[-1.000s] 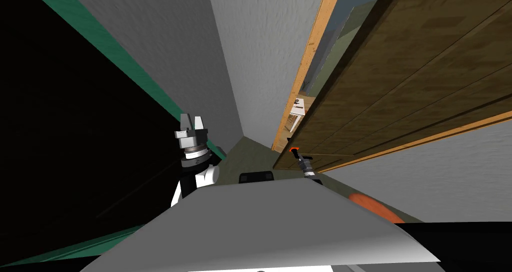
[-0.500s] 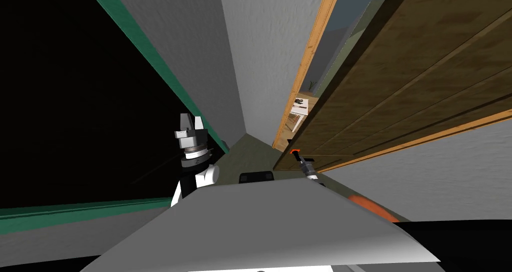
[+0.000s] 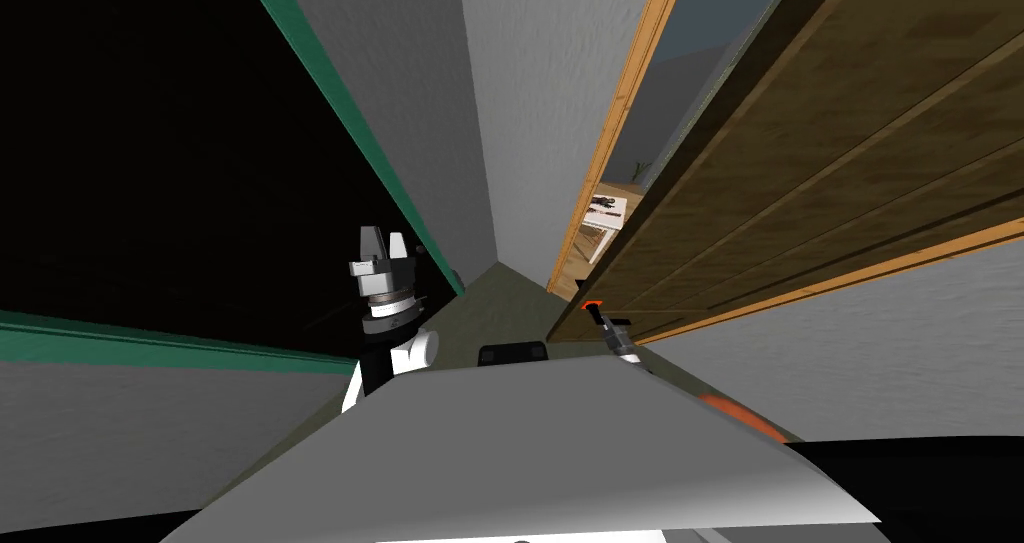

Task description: Pull the door open

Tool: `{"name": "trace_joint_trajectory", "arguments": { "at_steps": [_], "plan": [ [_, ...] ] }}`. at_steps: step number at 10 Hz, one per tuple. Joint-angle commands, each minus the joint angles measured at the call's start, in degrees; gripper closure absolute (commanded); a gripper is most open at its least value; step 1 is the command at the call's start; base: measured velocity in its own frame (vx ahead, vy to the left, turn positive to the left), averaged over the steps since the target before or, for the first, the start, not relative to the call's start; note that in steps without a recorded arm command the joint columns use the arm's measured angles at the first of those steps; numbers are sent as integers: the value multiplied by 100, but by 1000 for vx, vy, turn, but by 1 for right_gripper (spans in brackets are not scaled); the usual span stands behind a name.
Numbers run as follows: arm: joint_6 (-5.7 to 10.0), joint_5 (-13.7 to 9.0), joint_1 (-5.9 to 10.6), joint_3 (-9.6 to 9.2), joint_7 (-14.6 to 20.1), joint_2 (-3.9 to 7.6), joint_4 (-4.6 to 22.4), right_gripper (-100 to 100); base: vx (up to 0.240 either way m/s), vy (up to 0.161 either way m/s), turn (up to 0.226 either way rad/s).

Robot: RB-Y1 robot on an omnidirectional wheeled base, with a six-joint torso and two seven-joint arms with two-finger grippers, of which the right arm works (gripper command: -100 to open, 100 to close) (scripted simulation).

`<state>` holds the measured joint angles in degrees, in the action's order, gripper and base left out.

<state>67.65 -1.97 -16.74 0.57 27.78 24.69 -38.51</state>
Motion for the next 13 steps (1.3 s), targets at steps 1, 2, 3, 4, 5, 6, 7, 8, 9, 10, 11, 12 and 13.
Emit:
{"name": "trace_joint_trajectory", "arguments": {
  "at_steps": [1, 2, 3, 4, 5, 6, 7, 8, 9, 10, 11, 12, 13],
  "plan": [
    [175, 17, -35, -27, 28, 21, 122, 100, -205, -72, 174],
    [262, 24, -56, -38, 47, 42, 175, 100, -197, -54, 166],
    [348, 31, -76, -48, 66, 62, 228, 100, -213, -56, 148],
    [389, 34, -86, -54, 75, 71, 254, 100, -179, -50, 124],
    [465, 40, -104, -63, 91, 89, 301, 100, -160, -33, 115],
    [560, 47, -127, -75, 112, 111, 360, 100, -202, -38, 174],
    [621, 52, -142, -82, 125, 125, 397, 100, -222, -53, 136],
    [593, 49, -66, -78, 120, 122, 460, 100, -94, -23, 24],
    [686, 65, -50, -96, 137, 132, 561, 100, -130, -13, 147],
    [724, 72, -41, -101, 146, 140, 601, 100, -207, -42, 163],
    [768, 79, -31, -108, 155, 150, 646, 100, -203, -67, 138],
    [817, 87, -21, -115, 166, 160, 695, 100, -181, -73, 171],
    [868, 95, -9, -122, 177, 171, 747, 100, -187, -46, 175]
  ]
}}
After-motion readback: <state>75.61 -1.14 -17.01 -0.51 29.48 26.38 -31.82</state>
